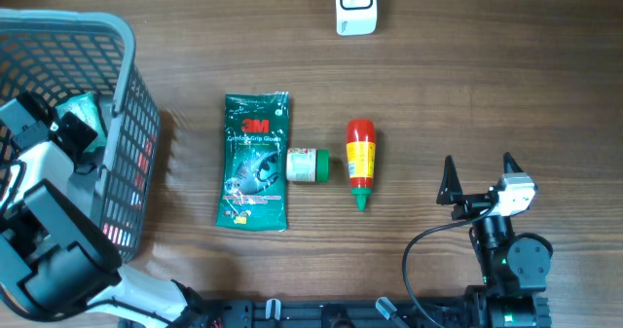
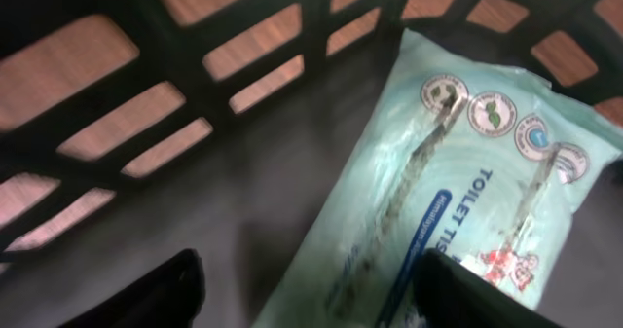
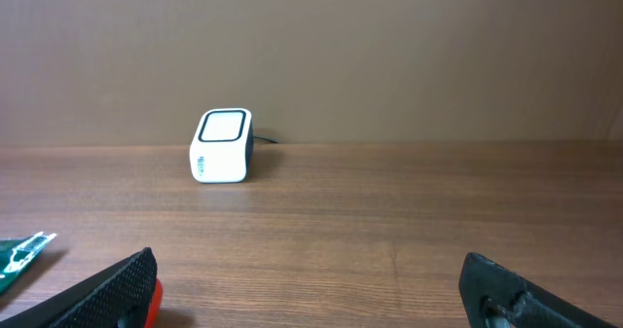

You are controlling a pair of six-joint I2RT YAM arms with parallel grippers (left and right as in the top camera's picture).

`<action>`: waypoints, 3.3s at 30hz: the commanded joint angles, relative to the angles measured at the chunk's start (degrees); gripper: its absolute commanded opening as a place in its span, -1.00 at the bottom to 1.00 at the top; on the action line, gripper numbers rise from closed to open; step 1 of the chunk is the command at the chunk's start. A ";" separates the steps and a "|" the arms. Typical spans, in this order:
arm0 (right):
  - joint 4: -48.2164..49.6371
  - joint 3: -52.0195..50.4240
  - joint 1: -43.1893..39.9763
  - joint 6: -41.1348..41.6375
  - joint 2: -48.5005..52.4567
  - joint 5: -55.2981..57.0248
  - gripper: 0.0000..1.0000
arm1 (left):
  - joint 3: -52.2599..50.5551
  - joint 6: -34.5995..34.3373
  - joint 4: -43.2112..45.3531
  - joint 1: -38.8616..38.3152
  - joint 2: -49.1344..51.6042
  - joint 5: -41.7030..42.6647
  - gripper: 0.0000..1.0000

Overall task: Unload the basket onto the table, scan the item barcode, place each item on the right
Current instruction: 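Reach into the basket and grasp the light-green toilet tissue wipes pack, then place the wipes pack on the table right of the bottle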

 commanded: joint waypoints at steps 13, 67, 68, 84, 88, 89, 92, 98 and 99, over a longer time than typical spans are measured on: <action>0.11 -0.07 0.17 -0.50 -0.31 -0.31 0.99 | 0.28 1.29 -5.88 1.36 2.86 15.47 -0.92; 0.11 -0.07 0.17 -0.52 -0.31 -0.31 1.00 | 3.13 -50.66 12.26 -83.93 4.39 10.21 -0.92; 0.11 -0.07 0.17 -0.50 -0.31 -0.31 0.99 | 3.13 -50.73 11.26 -84.28 4.39 7.67 -0.92; 0.11 -0.07 0.17 -0.52 -0.31 -0.31 0.99 | 4.63 -49.53 7.74 -85.81 0.61 -1.70 0.12; 0.11 -0.07 0.17 -0.50 -0.31 -0.31 0.99 | 7.15 -40.57 6.23 -85.48 -7.13 -1.77 0.13; 0.11 -0.07 0.17 -0.52 -0.31 -0.31 1.00 | 7.63 -37.59 4.98 -85.46 -9.88 -2.91 0.16; 0.11 -0.07 0.17 -0.52 -0.31 -0.31 0.99 | 8.61 -29.66 -0.70 -84.94 -17.25 -9.55 0.27; 0.11 -0.07 0.17 -0.52 -0.31 -0.31 0.99 | 13.51 -20.79 -14.21 -75.30 -30.67 -16.15 0.36; 0.11 -0.07 0.17 -0.52 -0.31 -0.31 0.99 | 15.43 -20.81 -17.46 -71.23 -32.94 -16.28 0.37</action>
